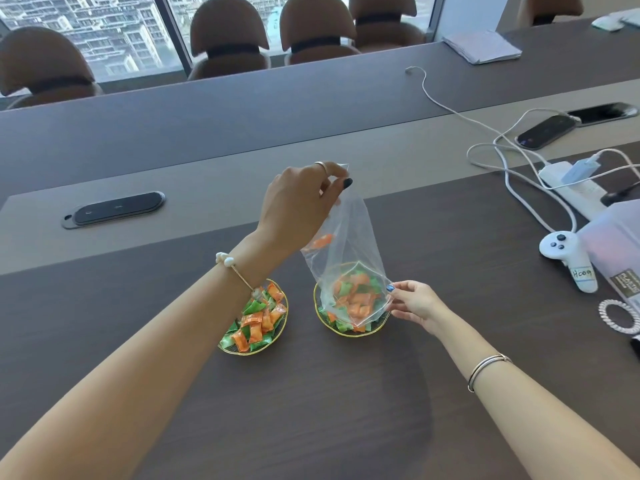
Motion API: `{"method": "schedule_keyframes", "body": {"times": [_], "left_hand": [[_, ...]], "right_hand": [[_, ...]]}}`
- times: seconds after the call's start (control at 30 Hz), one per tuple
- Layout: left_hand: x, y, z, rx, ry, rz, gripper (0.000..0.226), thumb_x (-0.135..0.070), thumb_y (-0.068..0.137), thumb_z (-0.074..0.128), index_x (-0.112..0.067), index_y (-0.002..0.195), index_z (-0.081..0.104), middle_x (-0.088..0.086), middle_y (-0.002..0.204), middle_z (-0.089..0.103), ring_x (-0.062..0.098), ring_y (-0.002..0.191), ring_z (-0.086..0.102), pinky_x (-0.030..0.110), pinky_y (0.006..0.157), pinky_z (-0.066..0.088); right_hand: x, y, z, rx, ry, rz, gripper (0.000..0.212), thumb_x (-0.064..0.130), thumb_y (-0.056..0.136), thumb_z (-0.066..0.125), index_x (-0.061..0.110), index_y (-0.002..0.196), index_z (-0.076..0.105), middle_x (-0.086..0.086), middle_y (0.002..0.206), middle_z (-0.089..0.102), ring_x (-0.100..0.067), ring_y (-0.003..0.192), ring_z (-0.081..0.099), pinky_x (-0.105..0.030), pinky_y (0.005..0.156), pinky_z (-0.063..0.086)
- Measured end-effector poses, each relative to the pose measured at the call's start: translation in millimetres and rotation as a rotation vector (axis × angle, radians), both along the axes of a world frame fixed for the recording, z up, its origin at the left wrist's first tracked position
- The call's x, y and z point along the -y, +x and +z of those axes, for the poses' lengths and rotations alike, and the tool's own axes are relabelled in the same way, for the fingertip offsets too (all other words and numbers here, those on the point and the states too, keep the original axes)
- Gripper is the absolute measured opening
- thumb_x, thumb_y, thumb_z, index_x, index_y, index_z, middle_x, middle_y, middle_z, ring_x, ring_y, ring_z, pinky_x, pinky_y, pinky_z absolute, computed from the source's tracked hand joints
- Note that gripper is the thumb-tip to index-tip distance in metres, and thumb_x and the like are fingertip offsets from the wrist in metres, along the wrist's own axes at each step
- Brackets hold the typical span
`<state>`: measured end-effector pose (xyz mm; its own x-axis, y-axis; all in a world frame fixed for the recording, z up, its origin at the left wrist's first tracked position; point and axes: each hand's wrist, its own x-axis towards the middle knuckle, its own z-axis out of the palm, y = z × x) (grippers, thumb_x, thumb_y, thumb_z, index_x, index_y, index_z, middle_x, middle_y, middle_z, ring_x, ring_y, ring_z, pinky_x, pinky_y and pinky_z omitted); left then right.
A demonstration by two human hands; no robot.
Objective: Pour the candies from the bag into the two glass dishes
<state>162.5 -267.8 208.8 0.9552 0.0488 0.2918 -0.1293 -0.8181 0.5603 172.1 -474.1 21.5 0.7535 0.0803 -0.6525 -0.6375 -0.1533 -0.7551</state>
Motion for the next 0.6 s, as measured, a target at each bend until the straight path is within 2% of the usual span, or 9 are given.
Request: {"method": "schedule_keyframes", "body": {"times": [0.1,0.43,0.6], "left_hand": [[-4,1,1,-0.041,-0.088,0.009,0.021,-0.033,0.091,0.051,-0.023,0.101,0.067,-0.011,0.068,0.067,0.009,0.055,0.067,0.029,0.07,0.056],[-21,-15,-8,-0.075,-0.202,0.082,0.017,-0.029,0.089,0.054,-0.021,0.099,0.066,-0.009,0.066,0.067,0.018,0.055,0.067,0.032,0.068,0.057],[-22,-17,-6,-0.05,-0.249,0.093,0.013,-0.03,0.089,0.055,-0.026,0.096,0.065,-0.013,0.065,0.066,0.013,0.049,0.064,0.025,0.06,0.052]], "right_hand": [[-1,-1,1,0.007,0.003,-0.002,0.009,0.014,0.089,0.057,0.009,0.096,0.057,-0.005,0.081,0.063,-0.013,0.062,0.061,-0.017,0.046,0.052],[1,-3,2,0.039,-0.019,-0.005,0.004,0.014,0.088,0.059,0.013,0.091,0.056,-0.004,0.082,0.064,-0.013,0.064,0.061,-0.02,0.053,0.053],[-2,-3,7,0.115,-0.013,-0.019,0.005,0.012,0.087,0.058,0.017,0.086,0.056,-0.004,0.081,0.064,-0.011,0.061,0.059,-0.022,0.059,0.052]]}}
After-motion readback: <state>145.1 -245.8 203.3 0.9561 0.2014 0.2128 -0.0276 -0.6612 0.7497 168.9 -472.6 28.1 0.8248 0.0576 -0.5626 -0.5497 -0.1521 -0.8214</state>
